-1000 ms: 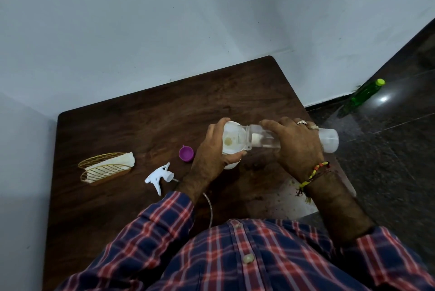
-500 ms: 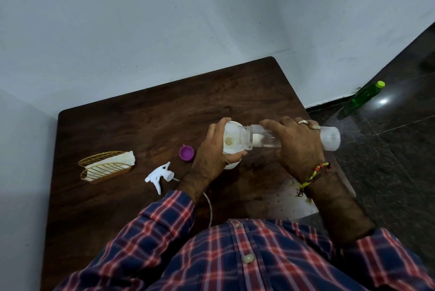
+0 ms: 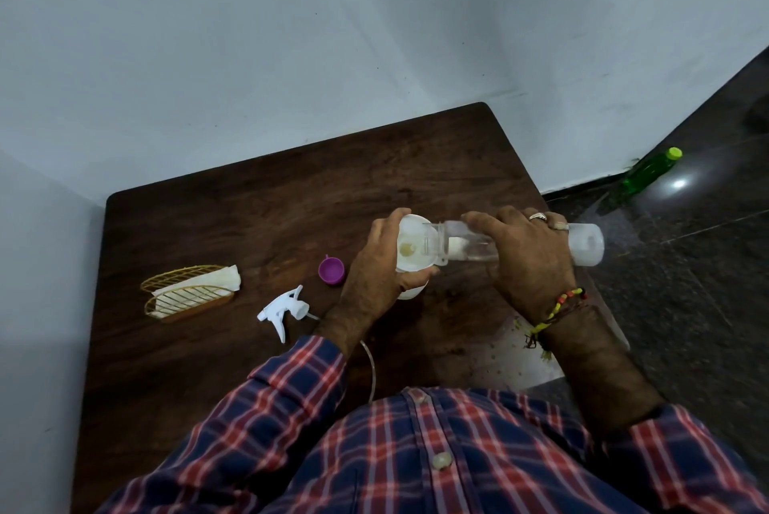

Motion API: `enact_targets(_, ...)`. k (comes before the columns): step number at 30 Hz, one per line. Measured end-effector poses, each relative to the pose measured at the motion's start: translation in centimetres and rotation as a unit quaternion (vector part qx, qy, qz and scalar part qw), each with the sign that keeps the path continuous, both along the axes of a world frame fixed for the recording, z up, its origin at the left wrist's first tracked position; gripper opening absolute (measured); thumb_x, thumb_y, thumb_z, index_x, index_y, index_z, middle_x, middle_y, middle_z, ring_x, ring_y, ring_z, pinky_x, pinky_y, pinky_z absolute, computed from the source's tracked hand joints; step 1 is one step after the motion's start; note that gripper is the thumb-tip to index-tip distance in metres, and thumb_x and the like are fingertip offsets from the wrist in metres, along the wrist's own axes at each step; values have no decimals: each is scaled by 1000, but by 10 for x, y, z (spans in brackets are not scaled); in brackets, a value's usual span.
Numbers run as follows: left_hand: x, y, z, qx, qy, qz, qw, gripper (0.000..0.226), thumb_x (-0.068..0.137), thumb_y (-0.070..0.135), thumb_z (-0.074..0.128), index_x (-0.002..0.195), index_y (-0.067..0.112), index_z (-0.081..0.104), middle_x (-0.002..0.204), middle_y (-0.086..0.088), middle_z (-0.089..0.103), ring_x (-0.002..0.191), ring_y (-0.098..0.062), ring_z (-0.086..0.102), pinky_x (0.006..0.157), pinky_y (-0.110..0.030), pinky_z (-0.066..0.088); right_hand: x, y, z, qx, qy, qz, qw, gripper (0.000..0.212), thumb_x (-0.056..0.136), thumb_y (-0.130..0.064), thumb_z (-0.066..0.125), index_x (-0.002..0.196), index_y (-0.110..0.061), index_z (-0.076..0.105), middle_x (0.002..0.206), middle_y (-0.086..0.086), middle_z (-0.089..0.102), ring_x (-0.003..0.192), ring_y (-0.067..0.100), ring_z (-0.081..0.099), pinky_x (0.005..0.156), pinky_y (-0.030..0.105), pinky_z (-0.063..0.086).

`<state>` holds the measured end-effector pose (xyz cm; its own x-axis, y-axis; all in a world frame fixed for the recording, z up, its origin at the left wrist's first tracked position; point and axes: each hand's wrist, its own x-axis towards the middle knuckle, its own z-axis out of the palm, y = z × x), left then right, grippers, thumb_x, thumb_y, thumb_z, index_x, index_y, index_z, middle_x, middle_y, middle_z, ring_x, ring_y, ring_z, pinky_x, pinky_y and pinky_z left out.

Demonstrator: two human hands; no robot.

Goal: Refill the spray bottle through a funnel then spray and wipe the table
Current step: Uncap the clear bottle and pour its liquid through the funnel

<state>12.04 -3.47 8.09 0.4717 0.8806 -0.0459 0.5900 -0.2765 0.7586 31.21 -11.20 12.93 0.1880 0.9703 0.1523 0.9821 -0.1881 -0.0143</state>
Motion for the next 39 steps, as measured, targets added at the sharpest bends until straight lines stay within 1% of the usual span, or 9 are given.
enact_targets(6,0,0,0,5,0,1,1000,93,67,42,85,142,28,32,134,3,40,112,-8,45,88,-35,52,0,0,-1,4,-3,1,1000,67,62,-34,86,122,-41,57,97,-3,65,89,26,62,87,44,42)
enact_targets(14,0,-1,1,9,-1,1,1000,92,67,42,85,142,28,32,134,4,40,109,-7,45,85,-32,51,-1,-1,2,-9,12,7,1000,66,65,-19,80,125,-38,58,102,-1,66,95,29,62,90,47,41)
enact_targets(19,-1,-1,0,8,3,-2,1000,93,67,42,85,142,28,32,133,4,40,110,-8,45,86,-34,52,0,-1,2,-3,17,15,1000,66,65,-19,81,124,-36,59,101,0,66,94,29,62,90,46,41)
enact_targets(22,0,0,0,6,0,-1,1000,93,67,41,85,142,27,33,134,2,40,112,-8,44,88,-34,51,2,-2,-2,2,44,12,999,65,67,-21,81,125,-37,57,102,0,66,92,29,63,90,48,42)
enact_targets(26,-1,-1,1,15,-1,2,1000,91,68,43,83,142,29,33,132,4,40,107,-5,42,84,-30,48,5,-4,-9,17,90,0,996,61,69,-24,78,124,-39,57,103,-3,67,91,28,65,90,48,46)
enact_targets(30,-2,-2,2,12,-9,2,1000,91,68,45,83,142,31,32,132,5,40,107,-6,44,84,-29,48,6,-3,-15,16,161,-6,987,57,72,-27,73,125,-40,56,106,-5,67,96,26,65,91,51,48)
enact_targets(33,-2,-2,1,9,-14,1,1000,95,68,46,83,145,30,30,134,5,40,109,-6,45,85,-27,46,9,-6,-20,40,231,1,972,57,71,-25,74,125,-36,59,109,-5,69,98,23,67,90,47,52)
enact_targets(36,-4,-2,2,-2,-25,0,1000,101,68,46,83,150,29,26,138,4,37,112,-4,42,89,-26,43,9,-7,-22,49,355,19,934,63,67,-11,80,126,-26,62,116,-5,70,103,14,66,95,38,53)
enact_targets(39,-6,-2,1,-11,-31,4,999,106,67,49,83,151,34,20,141,5,34,117,-3,39,95,-30,43,7,-6,-25,37,484,-1,874,69,62,-7,88,123,-25,61,112,-10,69,101,7,66,92,27,54)
